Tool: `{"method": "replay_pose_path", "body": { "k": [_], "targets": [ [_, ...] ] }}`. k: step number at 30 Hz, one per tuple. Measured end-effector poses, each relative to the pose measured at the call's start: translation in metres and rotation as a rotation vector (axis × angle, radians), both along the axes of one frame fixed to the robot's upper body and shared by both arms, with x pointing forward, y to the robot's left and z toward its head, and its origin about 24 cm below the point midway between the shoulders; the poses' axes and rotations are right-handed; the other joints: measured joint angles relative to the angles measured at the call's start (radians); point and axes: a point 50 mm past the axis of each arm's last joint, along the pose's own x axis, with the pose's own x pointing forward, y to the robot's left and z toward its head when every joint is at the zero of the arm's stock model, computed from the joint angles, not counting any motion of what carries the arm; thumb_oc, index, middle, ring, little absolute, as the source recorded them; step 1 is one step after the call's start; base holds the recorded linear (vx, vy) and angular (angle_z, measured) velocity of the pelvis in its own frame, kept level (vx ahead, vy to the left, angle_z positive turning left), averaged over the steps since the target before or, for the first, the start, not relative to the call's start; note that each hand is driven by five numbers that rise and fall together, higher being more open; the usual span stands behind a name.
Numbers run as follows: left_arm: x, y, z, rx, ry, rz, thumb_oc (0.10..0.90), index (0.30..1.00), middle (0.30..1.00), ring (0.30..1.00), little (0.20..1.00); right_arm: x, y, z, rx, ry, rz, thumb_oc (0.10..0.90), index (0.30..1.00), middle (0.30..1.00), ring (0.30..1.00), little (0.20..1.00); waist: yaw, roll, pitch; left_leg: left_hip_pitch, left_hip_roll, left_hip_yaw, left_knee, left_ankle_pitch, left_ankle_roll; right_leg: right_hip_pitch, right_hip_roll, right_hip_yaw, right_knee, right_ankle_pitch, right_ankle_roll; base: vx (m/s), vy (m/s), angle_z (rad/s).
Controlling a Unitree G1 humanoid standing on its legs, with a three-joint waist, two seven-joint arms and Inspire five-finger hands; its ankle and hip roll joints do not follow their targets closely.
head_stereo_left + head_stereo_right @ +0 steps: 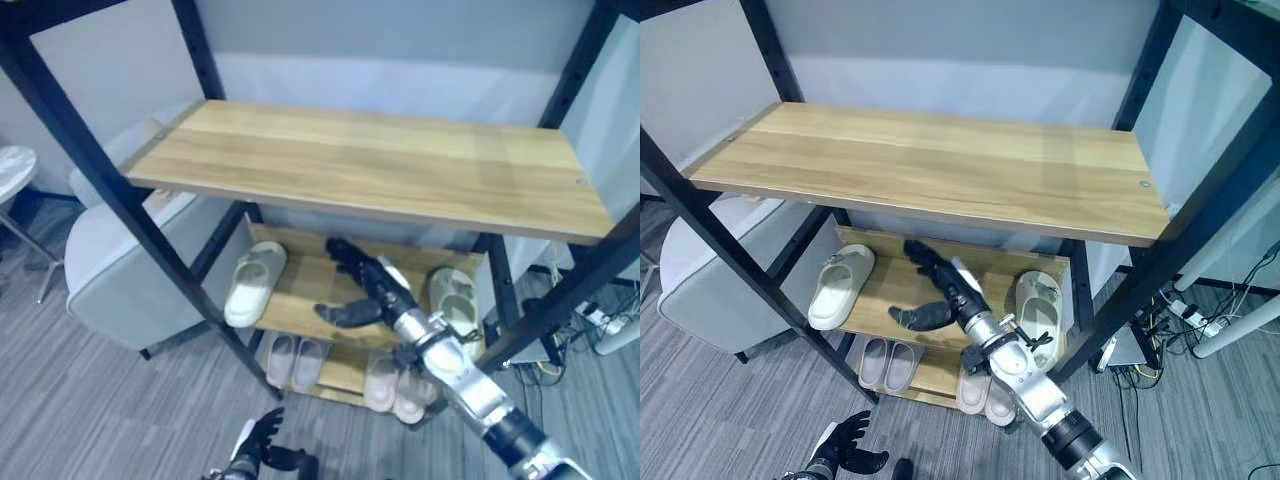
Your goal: Arrange the slippers neatly on the shoe rack.
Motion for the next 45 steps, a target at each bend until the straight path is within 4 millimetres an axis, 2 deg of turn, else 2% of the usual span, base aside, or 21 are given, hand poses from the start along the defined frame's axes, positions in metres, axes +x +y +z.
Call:
{"method": "replay_pose_path", "body": {
  "k": [3, 6, 11, 16, 19, 26, 32, 37, 40, 45],
  "targets": [
    [0.001, 0.000, 0.000, -0.007, -0.002, 0.012, 0.800, 0.900, 0.900, 0.900, 0.900, 0.009, -0.028, 0.012, -0.263, -0.153, -0.084, 0.800, 0.900, 0.900, 0.900, 0.900, 0.002, -0.003, 0.000, -0.002, -0.006, -0.003, -0.001, -0.001, 0.002, 0.000, -0.006, -0.004, 0.000, 0.000, 0.001, 0.01, 0.021, 0.04],
    [-0.001, 0.001, 0.000, -0.004, 0.005, 0.019, 0.800, 0.900, 0.900, 0.900, 0.900, 0.015, -0.042, 0.023, -0.389, -0.266, -0.186, 0.800, 0.900, 0.900, 0.900, 0.900, -0.006, -0.004, 0.000, -0.001, -0.008, -0.002, -0.001, -0.001, 0.003, 0.000, -0.008, -0.002, 0.000, 0.001, 0.002, 0.01, 0.027, -0.02],
    [0.000, 0.002, -0.001, -0.004, 0.010, 0.025, 0.800, 0.900, 0.900, 0.900, 0.900, 0.024, -0.053, 0.031, -0.625, -0.393, -0.253, 0.800, 0.900, 0.900, 0.900, 0.900, -0.009, -0.011, 0.000, 0.001, -0.008, 0.003, 0.002, -0.001, 0.004, -0.001, -0.009, 0.002, 0.000, 0.001, 0.003, 0.01, 0.020, -0.02],
    [-0.001, 0.007, -0.001, -0.002, 0.017, 0.046, 0.800, 0.900, 0.900, 0.900, 0.900, 0.025, -0.058, 0.031, -0.756, -0.449, -0.266, 0.800, 0.900, 0.900, 0.900, 0.900, -0.009, -0.025, 0.001, 0.001, -0.008, 0.005, 0.002, -0.002, 0.006, -0.002, -0.009, 0.005, 0.000, 0.002, 0.003, 0.00, 0.006, 0.00],
    [-0.003, 0.011, -0.001, 0.005, 0.020, 0.065, 0.800, 0.900, 0.900, 0.900, 0.900, 0.027, -0.069, 0.025, -0.836, -0.428, -0.287, 0.800, 0.900, 0.900, 0.900, 0.900, -0.009, -0.039, 0.001, 0.000, -0.008, 0.007, 0.002, -0.002, 0.007, -0.004, -0.009, 0.007, 0.000, 0.001, 0.004, 0.00, 0.000, 0.00],
    [-0.007, 0.014, -0.002, 0.003, 0.039, 0.064, 0.800, 0.900, 0.900, 0.900, 0.900, 0.024, -0.093, 0.015, -1.006, -0.405, -0.328, 0.800, 0.900, 0.900, 0.900, 0.900, -0.012, -0.042, 0.000, -0.001, -0.013, 0.012, -0.001, -0.006, 0.014, -0.007, -0.014, 0.010, 0.000, 0.001, 0.007, 0.00, 0.005, 0.00],
    [-0.008, 0.014, -0.003, 0.003, 0.055, 0.066, 0.800, 0.900, 0.900, 0.900, 0.900, 0.016, -0.097, 0.004, -1.046, -0.376, -0.355, 0.800, 0.900, 0.900, 0.900, 0.900, -0.009, -0.046, 0.000, 0.000, -0.021, 0.016, -0.001, -0.012, 0.023, -0.009, -0.022, 0.018, 0.000, 0.000, 0.012, 0.01, 0.010, 0.00],
    [-0.008, 0.014, -0.003, 0.017, 0.056, 0.041, 0.800, 0.900, 0.900, 0.900, 0.900, 0.006, -0.096, -0.016, -1.091, -0.318, -0.352, 0.800, 0.900, 0.900, 0.900, 0.900, -0.009, -0.051, 0.000, 0.001, -0.030, 0.036, 0.002, -0.018, 0.033, -0.018, -0.032, 0.037, 0.001, 0.004, 0.020, 0.01, 0.022, -0.11],
    [-0.008, 0.014, -0.002, 0.008, 0.066, 0.030, 0.800, 0.900, 0.900, 0.900, 0.900, -0.003, -0.095, -0.032, -1.111, -0.267, -0.335, 0.800, 0.900, 0.900, 0.900, 0.900, -0.010, -0.057, 0.002, 0.003, -0.035, 0.048, 0.002, -0.022, 0.039, -0.021, -0.038, 0.050, 0.001, 0.007, 0.024, 0.01, 0.019, -0.11],
    [-0.008, 0.018, -0.002, 0.018, 0.069, 0.027, 0.800, 0.900, 0.900, 0.900, 0.900, -0.008, -0.100, -0.042, -1.167, -0.218, -0.330, 0.800, 0.900, 0.900, 0.900, 0.900, -0.013, -0.076, 0.004, 0.011, -0.037, 0.066, -0.002, -0.025, 0.044, -0.022, -0.042, 0.065, 0.001, 0.010, 0.030, 0.01, 0.018, -0.10]
  ]
}}
